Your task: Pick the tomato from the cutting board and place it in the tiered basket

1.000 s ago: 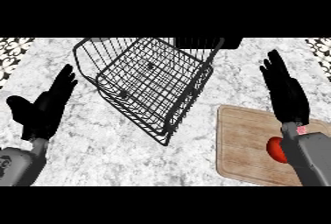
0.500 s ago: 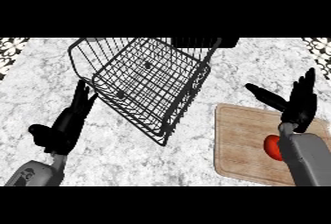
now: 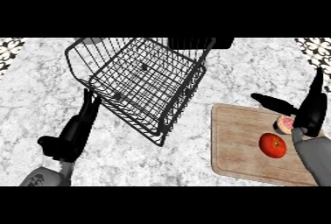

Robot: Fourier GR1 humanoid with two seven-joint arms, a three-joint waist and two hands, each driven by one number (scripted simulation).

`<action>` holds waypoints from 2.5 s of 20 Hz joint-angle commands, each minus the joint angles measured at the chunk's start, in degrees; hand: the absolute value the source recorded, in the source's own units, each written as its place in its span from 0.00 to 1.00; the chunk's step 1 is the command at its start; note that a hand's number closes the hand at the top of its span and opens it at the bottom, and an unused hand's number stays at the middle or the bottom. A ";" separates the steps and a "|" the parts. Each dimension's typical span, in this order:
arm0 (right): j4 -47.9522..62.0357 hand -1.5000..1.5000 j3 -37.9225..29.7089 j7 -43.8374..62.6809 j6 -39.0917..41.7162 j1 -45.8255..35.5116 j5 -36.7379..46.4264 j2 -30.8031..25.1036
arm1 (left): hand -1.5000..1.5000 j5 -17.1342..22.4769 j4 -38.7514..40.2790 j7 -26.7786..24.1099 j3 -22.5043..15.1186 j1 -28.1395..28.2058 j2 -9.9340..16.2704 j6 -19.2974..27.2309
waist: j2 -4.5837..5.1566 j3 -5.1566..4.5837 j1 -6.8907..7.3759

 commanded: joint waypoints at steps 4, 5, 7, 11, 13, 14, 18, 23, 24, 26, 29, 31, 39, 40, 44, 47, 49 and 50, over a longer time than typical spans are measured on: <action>1.86 0.00 11.53 20.87 18.18 2.25 5.34 -13.74 | 0.50 0.33 1.44 1.83 -0.54 1.16 0.33 -0.60 | 0.39 -1.01 -0.43; 1.49 0.00 12.53 23.27 22.20 1.07 5.49 -16.38 | 0.50 -0.44 1.56 1.22 -1.37 1.02 -0.38 -0.33 | 0.54 -1.09 -0.37; -1.55 0.00 15.66 29.85 27.43 -1.04 5.95 -17.48 | 0.50 -0.52 1.71 1.28 -1.17 0.80 0.36 -0.96 | 0.36 -1.09 0.30; -9.71 0.00 17.85 45.05 39.43 -6.89 2.50 -20.58 | 0.50 -0.16 1.06 1.75 -1.09 0.83 0.13 -1.24 | 0.04 -0.59 0.79; -14.06 0.00 19.24 53.85 41.54 -9.59 1.99 -19.71 | 0.50 -0.50 2.08 1.80 -1.47 0.70 -0.56 -1.15 | 0.18 -0.43 0.63; -17.87 0.00 18.16 56.57 43.02 -10.05 0.80 -21.89 | 0.50 0.03 3.49 0.29 -0.91 1.34 -0.42 -2.47 | 0.11 -0.34 -0.32; -22.25 0.00 17.46 64.91 45.95 -12.00 -2.34 -23.42 | 0.50 -0.63 3.47 0.96 -0.68 0.44 -1.98 -0.90 | 0.36 -0.10 -0.17; -19.19 0.00 19.37 66.37 40.42 -13.05 3.42 -23.37 | 0.50 -1.09 1.70 1.12 -1.01 1.93 -0.27 -2.58 | 0.39 -0.11 0.61; -18.25 0.00 19.90 66.38 42.54 -13.55 2.90 -23.55 | 0.50 -1.68 5.33 0.80 -0.76 -0.94 -3.06 -0.82 | 0.77 -0.16 -0.05; -15.64 0.00 21.15 66.41 44.64 -11.11 1.40 -24.11 | 0.50 -0.76 1.80 1.82 -0.05 -0.17 -0.69 -2.38 | 0.67 -0.09 0.56; -14.65 0.00 22.28 66.43 41.42 -8.05 1.35 -21.35 | 0.50 -0.17 3.65 1.29 1.40 -1.26 -0.67 -3.09 | 0.84 -0.06 0.07; -14.45 0.00 22.41 66.44 41.98 -9.09 0.80 -20.77 | 0.50 -1.63 3.96 -0.28 -0.88 0.90 -2.43 -2.65 | 0.75 -0.13 0.43; -15.40 0.00 22.03 66.44 38.02 -4.34 4.09 -19.11 | 0.50 -1.39 4.69 -0.35 0.71 0.08 -2.72 -3.44 | 0.75 0.00 -0.01; -16.97 0.00 21.76 66.44 37.75 -3.87 4.14 -19.41 | 0.50 -2.58 7.00 -2.64 -0.37 1.71 -4.21 -2.84 | 0.71 -0.07 -0.51; -14.09 0.00 20.89 66.44 36.98 -2.39 4.78 -18.09 | 0.50 -2.79 4.26 0.27 -0.23 -0.11 -3.79 -2.56 | 0.77 0.06 0.02; -16.24 0.00 22.22 66.43 35.36 1.64 6.58 -17.23 | 0.50 -0.81 5.67 0.12 2.49 0.34 -2.14 -4.35 | 0.72 0.01 -0.46; -18.31 0.00 21.07 66.43 34.90 3.32 6.84 -17.77 | 0.50 -2.60 4.25 1.41 1.23 -0.29 -3.14 -2.56 | 0.61 0.07 -0.55; -15.83 0.00 20.73 64.24 34.73 3.82 7.13 -16.76 | 0.50 -1.41 5.17 0.48 2.35 0.45 -1.40 -5.37 | 0.83 0.10 0.11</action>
